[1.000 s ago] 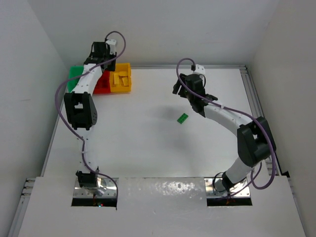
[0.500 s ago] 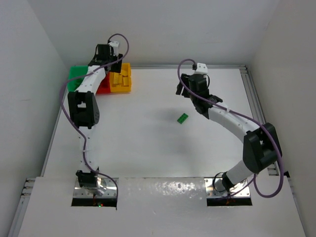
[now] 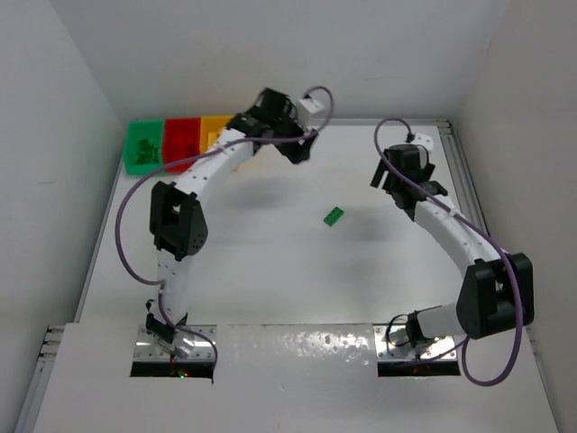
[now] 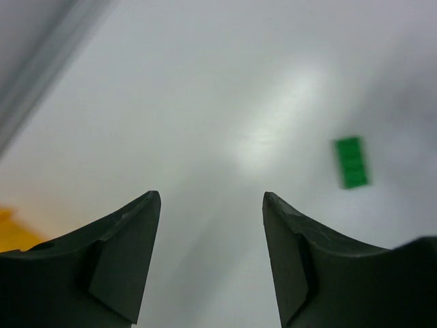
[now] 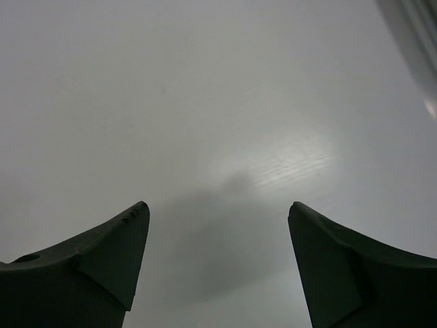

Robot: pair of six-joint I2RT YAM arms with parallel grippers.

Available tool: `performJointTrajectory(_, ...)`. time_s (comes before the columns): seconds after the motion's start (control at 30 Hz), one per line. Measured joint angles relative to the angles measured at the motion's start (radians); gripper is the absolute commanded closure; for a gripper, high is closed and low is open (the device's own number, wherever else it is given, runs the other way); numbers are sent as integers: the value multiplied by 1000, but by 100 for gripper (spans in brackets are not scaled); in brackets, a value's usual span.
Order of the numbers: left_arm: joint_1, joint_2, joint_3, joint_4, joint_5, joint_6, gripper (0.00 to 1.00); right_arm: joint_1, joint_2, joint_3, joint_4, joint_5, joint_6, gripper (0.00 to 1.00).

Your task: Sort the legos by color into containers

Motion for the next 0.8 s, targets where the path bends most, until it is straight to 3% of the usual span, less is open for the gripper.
performJointTrajectory(0.13, -152, 38, -26, -70, 68, -18, 37, -125, -48, -1, -114, 51, 38, 18)
performJointTrajectory(0.4, -288, 167, -42, -111, 43, -38, 23, -276, -165, -110, -175, 63, 103, 18)
performJointTrajectory(0.53, -376, 195, -54, -90, -14, -37, 22, -349, -170, -149, -191, 60, 118, 18)
performJointTrajectory(0.8, -499, 257, -59, -8, -216, -15, 22, -349, -233, -183, -173, 30, 99, 19)
